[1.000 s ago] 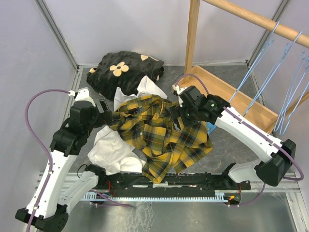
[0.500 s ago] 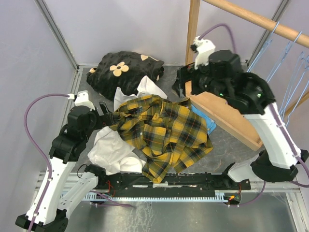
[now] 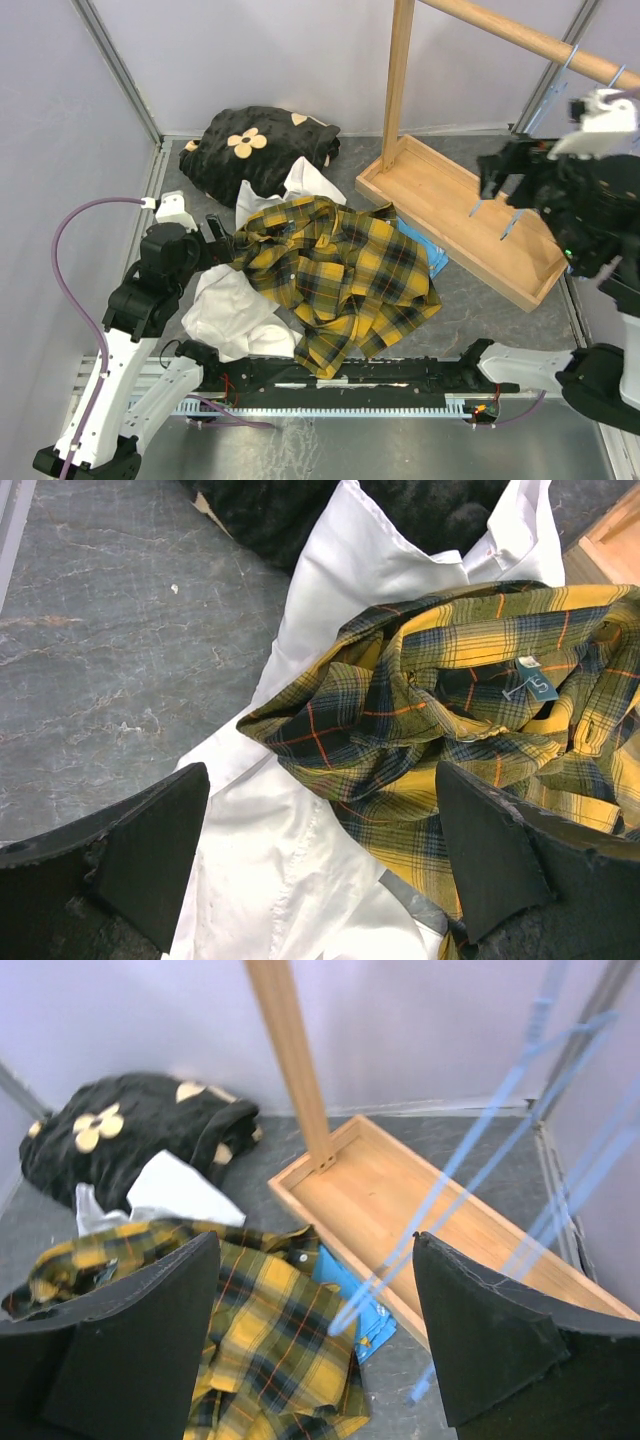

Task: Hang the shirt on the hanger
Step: Pick up the hanger from the clothesline.

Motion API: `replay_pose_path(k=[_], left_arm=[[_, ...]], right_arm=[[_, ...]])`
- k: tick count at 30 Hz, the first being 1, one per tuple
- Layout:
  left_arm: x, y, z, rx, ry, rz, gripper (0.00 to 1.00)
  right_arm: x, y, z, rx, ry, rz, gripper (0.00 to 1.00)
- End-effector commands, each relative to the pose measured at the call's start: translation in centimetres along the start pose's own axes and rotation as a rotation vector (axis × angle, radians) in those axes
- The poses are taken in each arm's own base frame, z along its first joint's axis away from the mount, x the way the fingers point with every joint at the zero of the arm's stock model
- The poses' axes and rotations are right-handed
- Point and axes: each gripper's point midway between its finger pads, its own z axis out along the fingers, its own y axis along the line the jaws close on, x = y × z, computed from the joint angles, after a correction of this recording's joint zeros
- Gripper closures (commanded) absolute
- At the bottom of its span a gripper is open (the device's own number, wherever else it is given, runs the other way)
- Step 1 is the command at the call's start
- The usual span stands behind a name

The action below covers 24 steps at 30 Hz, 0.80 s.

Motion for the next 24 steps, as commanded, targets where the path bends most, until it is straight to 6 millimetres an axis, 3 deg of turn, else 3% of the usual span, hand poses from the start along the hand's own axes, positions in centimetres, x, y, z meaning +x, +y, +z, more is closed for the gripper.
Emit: replay_pose_path(k=[1, 7, 18, 24], left_arm=[[-1.2, -0.7, 0.1, 0.041, -0.051, 0.026, 0.0], [-1.1, -1.0, 0.2, 0.053, -0.044, 0.027, 0.01], [-1.0, -1.2, 0.2, 0.067, -0.043, 0.03, 0.03], [-0.9, -1.4, 0.3, 0.077, -0.041, 0.029, 0.04]], right_arm=[[-1.5, -4.4, -1.8, 0.193, -0.098, 0.102, 0.17], [-0.4, -7.0, -1.9, 0.371, -0.078, 0.086, 0.2], [1.6, -5.2, 2.7, 0.463, -0.018, 0.004, 0.19], [3.3, -6.2, 4.6, 0.527, 0.04, 0.023, 0.19]])
